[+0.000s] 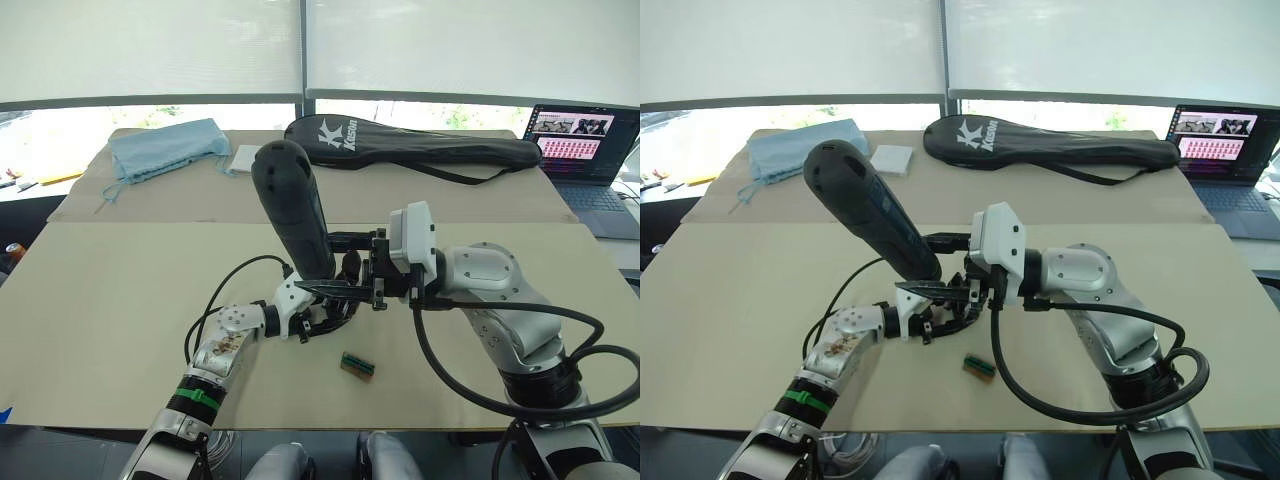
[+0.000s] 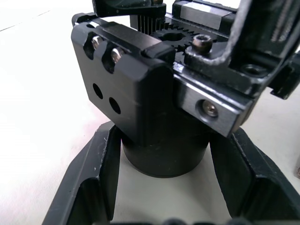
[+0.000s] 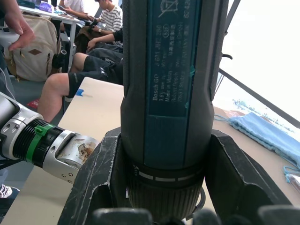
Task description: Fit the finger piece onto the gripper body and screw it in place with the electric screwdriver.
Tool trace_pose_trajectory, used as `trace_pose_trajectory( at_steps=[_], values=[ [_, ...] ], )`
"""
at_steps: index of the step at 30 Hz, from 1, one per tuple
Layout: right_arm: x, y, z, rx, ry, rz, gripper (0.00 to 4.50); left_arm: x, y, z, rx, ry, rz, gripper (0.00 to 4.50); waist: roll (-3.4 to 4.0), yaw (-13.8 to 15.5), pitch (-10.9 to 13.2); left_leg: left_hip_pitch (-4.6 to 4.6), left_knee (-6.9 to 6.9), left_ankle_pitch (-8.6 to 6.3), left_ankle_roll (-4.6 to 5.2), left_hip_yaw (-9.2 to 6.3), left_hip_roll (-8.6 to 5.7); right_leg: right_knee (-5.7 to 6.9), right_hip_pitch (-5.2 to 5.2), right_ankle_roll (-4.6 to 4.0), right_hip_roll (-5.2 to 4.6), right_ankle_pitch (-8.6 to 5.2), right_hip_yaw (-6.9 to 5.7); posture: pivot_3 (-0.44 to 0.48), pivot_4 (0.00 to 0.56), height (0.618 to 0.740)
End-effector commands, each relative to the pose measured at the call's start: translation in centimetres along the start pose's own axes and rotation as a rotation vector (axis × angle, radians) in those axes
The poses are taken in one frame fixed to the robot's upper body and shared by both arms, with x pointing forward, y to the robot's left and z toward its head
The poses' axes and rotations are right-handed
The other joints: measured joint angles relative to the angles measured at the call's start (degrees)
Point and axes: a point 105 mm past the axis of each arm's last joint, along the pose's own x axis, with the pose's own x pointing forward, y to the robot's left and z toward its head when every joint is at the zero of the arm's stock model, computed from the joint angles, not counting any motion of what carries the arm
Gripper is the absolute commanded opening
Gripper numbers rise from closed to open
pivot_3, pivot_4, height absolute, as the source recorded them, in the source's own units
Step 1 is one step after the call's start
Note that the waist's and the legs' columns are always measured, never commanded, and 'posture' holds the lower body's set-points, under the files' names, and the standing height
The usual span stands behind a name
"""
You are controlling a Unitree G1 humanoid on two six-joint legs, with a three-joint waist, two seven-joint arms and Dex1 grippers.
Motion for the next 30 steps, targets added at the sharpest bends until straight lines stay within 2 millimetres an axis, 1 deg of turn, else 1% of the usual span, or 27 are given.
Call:
trace_pose_trajectory(
  at_steps=[1, 15, 30],
  values=[
    [0.14, 0.08, 1.93, -0.083, -0.048, 0.009, 1.91, 0.37, -1.6, -2.25, -0.065, 0.071, -0.055, 2.27, 0.0, 0.0, 0.0, 0.0, 0.0, 0.0, 0.0, 0.0, 0.0, 0.0, 0.0, 0.0, 0.0, 0.0, 0.0, 0.0, 0.15, 0.74],
    [0.26, 0.1, 1.48, -0.067, -0.047, 0.004, 1.91, 0.26, -1.6, -2.32, -0.066, 0.073, -0.051, 2.27, 0.0, 0.0, 0.0, 0.0, 0.0, 0.0, 0.0, 0.0, 0.0, 0.0, 0.0, 0.0, 0.0, 0.0, 0.0, 0.0, 0.15, 0.74],
    [0.56, 0.12, 1.47, -0.054, -0.052, 0.012, 1.91, 0.1, -1.65, -2.39, -0.067, 0.076, -0.052, 2.27, 0.0, -0.05, 0.0, 0.0, 0.0, 0.0, 0.0, 0.0, 0.0, 0.0, 0.0, 0.0, 0.0, 0.0, -0.01, 0.0, 0.15, 0.74]
  ],
)
